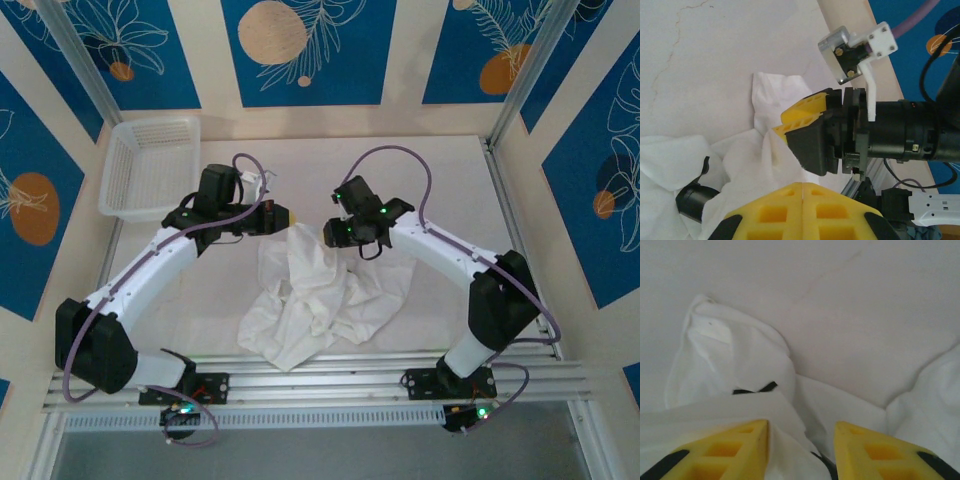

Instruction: Fold the inside-out t-shirt

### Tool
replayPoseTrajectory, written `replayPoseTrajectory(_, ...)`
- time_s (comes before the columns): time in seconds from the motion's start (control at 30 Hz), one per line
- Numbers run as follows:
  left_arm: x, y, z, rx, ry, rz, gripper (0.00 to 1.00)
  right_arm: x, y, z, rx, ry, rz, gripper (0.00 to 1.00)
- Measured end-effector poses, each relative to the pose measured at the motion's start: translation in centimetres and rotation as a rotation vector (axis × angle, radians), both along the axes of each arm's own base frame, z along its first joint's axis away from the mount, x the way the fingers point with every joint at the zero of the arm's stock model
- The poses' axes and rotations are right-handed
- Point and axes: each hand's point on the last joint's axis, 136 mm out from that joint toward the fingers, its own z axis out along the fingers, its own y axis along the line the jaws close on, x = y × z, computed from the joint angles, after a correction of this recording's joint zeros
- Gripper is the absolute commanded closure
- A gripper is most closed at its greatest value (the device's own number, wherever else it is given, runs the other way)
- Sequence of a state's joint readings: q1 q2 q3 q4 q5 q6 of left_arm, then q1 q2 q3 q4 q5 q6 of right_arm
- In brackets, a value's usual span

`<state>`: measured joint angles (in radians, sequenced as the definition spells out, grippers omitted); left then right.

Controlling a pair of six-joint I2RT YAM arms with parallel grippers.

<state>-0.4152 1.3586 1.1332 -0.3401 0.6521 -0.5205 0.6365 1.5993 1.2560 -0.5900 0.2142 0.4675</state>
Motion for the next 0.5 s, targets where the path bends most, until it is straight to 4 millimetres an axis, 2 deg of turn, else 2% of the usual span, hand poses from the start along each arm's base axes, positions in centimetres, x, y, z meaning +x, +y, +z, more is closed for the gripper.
replayPoseTrajectory(0.23,0.0,0.1,0.0,0.003,0.003,0.002,1.0,-0.5,-2.2,-0.2,0.001,0.042,-0.046,0.76)
replayPoseTrajectory(0.37,0.0,0.0,0.0,0.003,-0.001,0.0,1.0,-0.9,-4.3,-1.4,0.011,0.092,-0.085,0.79)
replayPoseTrajectory(0.43,-0.1,0.1,0.0,0.005,0.0,0.0,1.0,-1.1,-5.8,-2.4,0.007,0.124,-0.117,0.78)
replayPoseTrajectory(0.5,-0.1,0.1,-0.1,0.007,0.004,-0.001,1.0,-1.4,-6.7,-2.7,0.017,0.141,-0.128,0.71)
